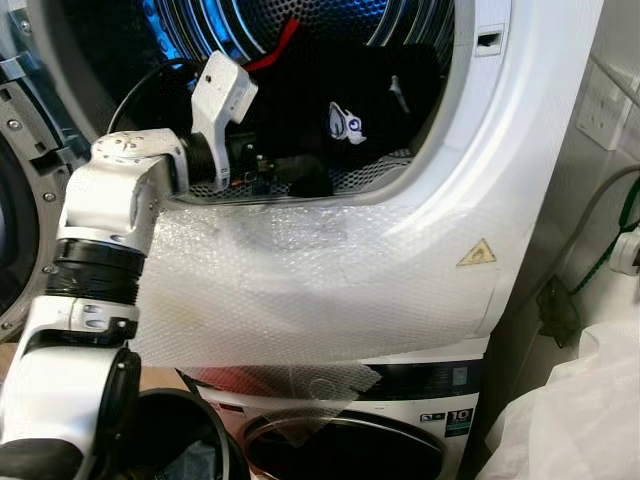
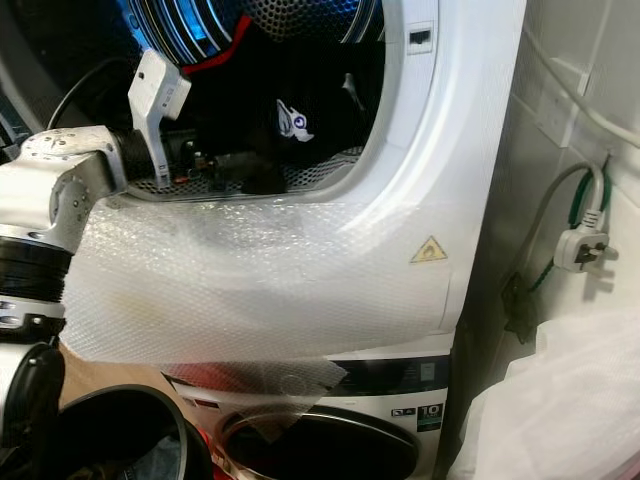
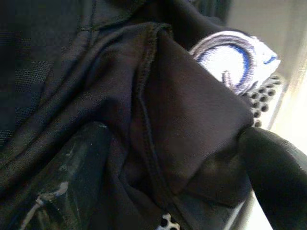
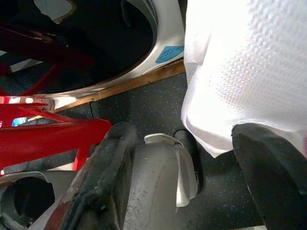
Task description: Clothes washing
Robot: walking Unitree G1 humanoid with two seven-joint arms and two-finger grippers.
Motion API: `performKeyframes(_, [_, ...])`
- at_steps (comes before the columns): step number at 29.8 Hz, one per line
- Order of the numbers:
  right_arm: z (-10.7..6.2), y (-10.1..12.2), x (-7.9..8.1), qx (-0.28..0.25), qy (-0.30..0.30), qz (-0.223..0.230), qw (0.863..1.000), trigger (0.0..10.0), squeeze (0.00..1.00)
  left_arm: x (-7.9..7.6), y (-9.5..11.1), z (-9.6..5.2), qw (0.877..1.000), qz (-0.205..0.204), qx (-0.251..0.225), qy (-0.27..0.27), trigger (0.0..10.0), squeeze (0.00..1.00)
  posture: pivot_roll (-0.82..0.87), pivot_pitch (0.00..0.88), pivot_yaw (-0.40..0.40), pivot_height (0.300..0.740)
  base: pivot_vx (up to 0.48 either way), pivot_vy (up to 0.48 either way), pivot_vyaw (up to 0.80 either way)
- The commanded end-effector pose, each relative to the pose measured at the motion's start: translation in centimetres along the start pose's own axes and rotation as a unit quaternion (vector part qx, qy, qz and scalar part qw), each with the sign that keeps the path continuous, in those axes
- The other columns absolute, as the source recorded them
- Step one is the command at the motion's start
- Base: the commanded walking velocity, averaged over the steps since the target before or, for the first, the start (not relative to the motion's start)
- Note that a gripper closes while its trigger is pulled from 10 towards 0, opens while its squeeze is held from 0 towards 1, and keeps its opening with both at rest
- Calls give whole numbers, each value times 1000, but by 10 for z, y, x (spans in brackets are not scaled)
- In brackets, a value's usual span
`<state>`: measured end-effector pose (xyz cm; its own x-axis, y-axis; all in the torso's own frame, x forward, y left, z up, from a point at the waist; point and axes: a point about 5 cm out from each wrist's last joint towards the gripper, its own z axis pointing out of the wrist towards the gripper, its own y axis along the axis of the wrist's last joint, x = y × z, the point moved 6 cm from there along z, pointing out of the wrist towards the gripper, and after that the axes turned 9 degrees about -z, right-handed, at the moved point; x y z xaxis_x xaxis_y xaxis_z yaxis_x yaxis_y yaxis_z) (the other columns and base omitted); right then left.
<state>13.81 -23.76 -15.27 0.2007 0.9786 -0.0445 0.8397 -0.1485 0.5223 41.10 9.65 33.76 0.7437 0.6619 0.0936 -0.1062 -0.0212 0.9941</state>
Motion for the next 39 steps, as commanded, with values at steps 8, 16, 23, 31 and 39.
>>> performKeyframes(8, [-5,-19,-4,21,-2,5,1000,10000,0,24,-1,18,997,4,-47,65,10000,0,-237,0,173,740,0,0,0])
performKeyframes(16, [-9,-26,-13,19,-10,10,1000,10000,0,38,5,34,992,1,-63,113,10000,0,-305,0,173,740,0,0,0])
performKeyframes(23, [-18,-42,-26,25,-21,21,999,10000,0,42,18,41,988,1,-71,140,10000,0,-373,0,166,740,0,0,0])
performKeyframes(31, [-37,-68,-58,38,-42,12,998,10000,0,73,28,23,967,38,-53,247,10000,0,-418,25,115,740,0,0,0])
performKeyframes(39, [-43,-67,-69,28,-44,1,999,10000,0,114,35,-18,927,46,-55,368,10000,0,-444,61,96,740,0,0,0])
